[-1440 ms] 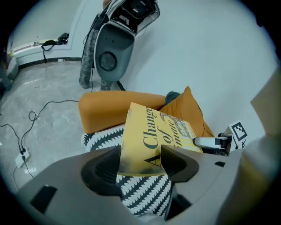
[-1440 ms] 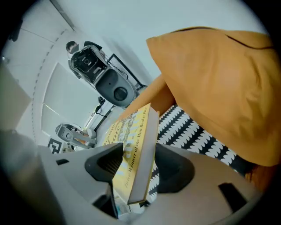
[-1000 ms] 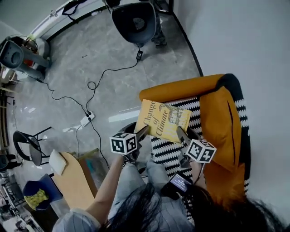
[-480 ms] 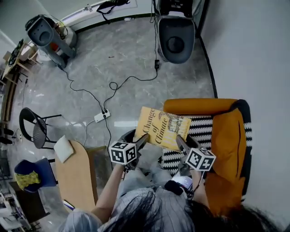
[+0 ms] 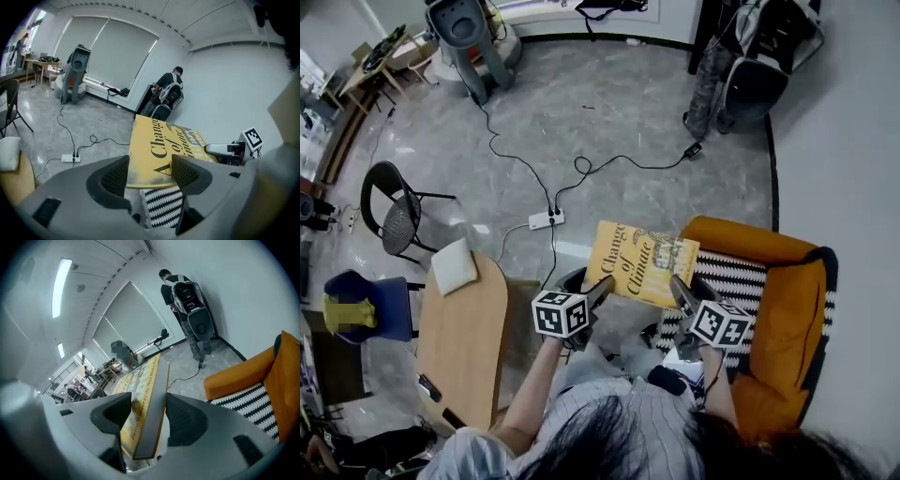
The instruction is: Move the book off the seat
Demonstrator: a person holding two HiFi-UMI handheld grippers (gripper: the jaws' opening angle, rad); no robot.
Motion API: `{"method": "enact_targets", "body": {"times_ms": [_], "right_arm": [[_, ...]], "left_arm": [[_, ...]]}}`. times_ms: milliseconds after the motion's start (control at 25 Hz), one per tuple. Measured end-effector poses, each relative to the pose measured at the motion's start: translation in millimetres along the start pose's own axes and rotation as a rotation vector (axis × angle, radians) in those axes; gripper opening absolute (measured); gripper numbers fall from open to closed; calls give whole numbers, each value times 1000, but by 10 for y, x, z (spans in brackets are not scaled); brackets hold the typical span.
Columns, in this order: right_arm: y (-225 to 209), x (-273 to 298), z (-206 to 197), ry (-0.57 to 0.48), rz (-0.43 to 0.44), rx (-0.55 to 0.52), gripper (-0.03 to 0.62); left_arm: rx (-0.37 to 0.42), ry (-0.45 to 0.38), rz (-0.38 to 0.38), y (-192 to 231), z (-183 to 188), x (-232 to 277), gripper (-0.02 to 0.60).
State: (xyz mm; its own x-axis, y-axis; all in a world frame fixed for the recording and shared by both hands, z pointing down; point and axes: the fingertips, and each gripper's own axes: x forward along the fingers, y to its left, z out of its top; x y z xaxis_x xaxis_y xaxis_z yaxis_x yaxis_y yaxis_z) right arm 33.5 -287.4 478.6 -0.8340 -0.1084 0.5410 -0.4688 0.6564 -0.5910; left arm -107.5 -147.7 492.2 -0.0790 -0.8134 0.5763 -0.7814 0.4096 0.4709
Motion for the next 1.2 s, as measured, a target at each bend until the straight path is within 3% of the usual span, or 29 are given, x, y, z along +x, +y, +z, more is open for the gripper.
{"method": "enact_targets", "body": {"times_ms": [240,400,920,1200], "right_arm": [[981,440,-435,60,72,-83,241],[1373,602,-544,97,108,-108,241],[2963,1220,-1497,232,225,-269,241],[3705,1546,-1975,360,316,-373,241]], "left_arm": [[-43,-97,76,815,-56,-873,296],[-88,-148,123,1083,-63,-1251,296],[-219,-281,252,2330,-518,-2714,296],[-314,-355,379,2828,-795,-3442,296]]}}
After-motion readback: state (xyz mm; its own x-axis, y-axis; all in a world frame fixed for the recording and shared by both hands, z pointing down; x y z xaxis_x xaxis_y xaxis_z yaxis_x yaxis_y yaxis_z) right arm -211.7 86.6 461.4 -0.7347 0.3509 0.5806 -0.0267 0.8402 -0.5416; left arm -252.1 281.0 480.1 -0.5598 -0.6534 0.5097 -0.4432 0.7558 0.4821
